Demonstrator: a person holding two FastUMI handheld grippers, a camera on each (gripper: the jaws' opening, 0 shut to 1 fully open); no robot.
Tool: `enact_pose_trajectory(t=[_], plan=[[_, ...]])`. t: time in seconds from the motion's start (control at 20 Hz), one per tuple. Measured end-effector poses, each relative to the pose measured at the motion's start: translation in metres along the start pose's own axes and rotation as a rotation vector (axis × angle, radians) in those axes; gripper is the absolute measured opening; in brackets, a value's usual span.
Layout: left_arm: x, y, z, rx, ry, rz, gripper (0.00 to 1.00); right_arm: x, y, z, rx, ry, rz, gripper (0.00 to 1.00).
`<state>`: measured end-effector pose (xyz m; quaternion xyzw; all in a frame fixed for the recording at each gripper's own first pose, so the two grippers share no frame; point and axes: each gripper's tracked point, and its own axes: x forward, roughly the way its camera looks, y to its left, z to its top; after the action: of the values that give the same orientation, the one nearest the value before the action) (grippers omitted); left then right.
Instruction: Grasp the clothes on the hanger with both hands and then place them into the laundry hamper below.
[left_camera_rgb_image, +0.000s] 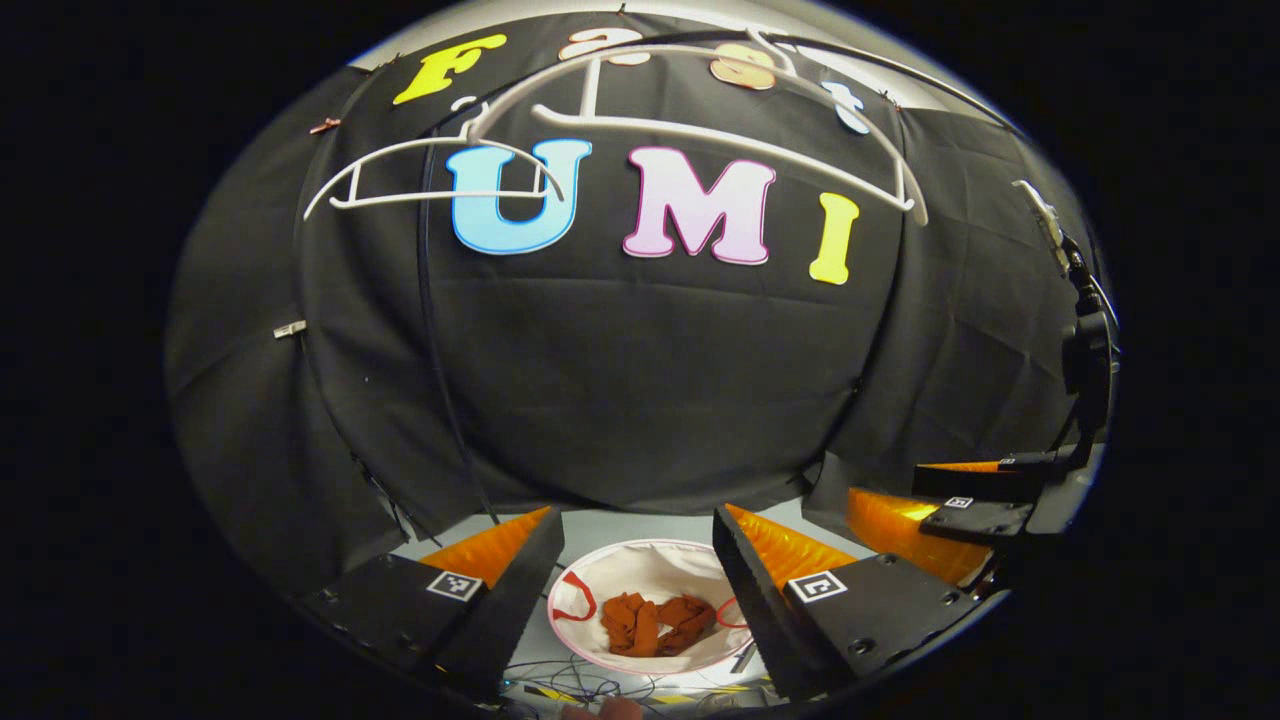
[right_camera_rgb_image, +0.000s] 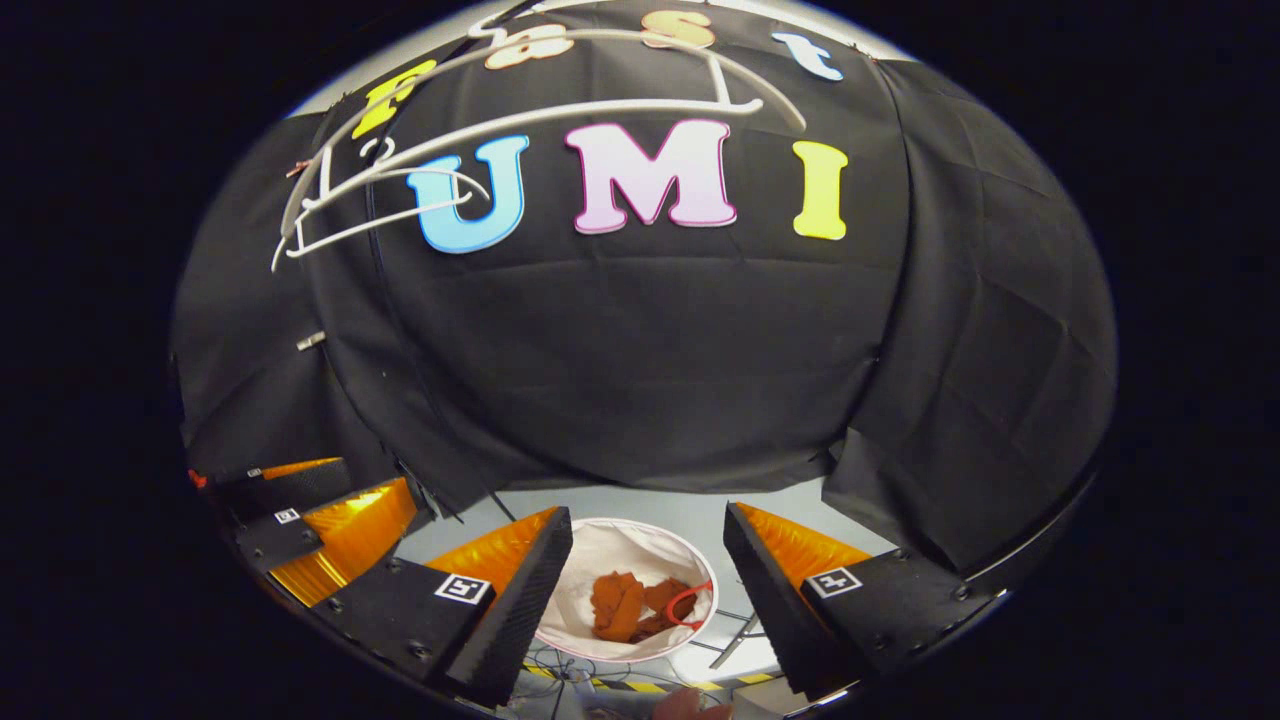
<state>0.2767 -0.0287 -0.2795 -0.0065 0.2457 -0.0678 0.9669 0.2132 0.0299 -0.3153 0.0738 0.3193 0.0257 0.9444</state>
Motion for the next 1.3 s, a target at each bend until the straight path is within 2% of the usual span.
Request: enact_pose_trajectory(t=[0.3,0.65,0.7,0.8,0.85,1.0,1.05,1.1,1.15,1.2,1.25,1.3], plan=[[-0.061,-0.001,0.044,-0.008,-0.115,-0.022,0.95,-0.067,0.017,0.061,0.022,-0.156,-0.001,0.98],[-0.132,0.01,0.091,-0.025,-0.239,-0.036,0.95,-0.133,0.036,0.102,0.015,-0.287,-0.021,0.98],[-0.142,0.012,0.095,-0.02,-0.254,-0.035,0.99,-0.143,0.038,0.107,0.001,-0.309,-0.031,0.98],[-0.159,0.018,0.104,-0.006,-0.282,-0.025,0.92,-0.162,0.043,0.116,-0.026,-0.35,-0.04,0.98],[-0.169,0.019,0.108,0.0,-0.298,-0.016,0.98,-0.171,0.047,0.12,-0.041,-0.367,-0.042,0.98],[-0.194,0.022,0.123,0.018,-0.35,0.003,0.92,-0.194,0.059,0.13,-0.082,-0.412,-0.037,0.98],[-0.203,0.022,0.129,0.026,-0.365,0.01,0.92,-0.2,0.064,0.135,-0.092,-0.427,-0.035,0.98],[-0.208,0.026,0.134,0.034,-0.377,0.021,0.99,-0.207,0.068,0.138,-0.097,-0.441,-0.031,1.0],[-0.213,0.028,0.137,0.038,-0.382,0.028,0.99,-0.213,0.071,0.14,-0.097,-0.45,-0.026,0.98],[-0.218,0.029,0.139,0.037,-0.386,0.035,0.92,-0.219,0.075,0.142,-0.097,-0.457,-0.019,0.98],[-0.224,0.03,0.142,0.03,-0.39,0.039,0.95,-0.224,0.077,0.145,-0.098,-0.466,-0.017,1.0],[-0.229,0.03,0.146,0.024,-0.399,0.041,0.95,-0.229,0.077,0.148,-0.097,-0.474,-0.016,0.98]])
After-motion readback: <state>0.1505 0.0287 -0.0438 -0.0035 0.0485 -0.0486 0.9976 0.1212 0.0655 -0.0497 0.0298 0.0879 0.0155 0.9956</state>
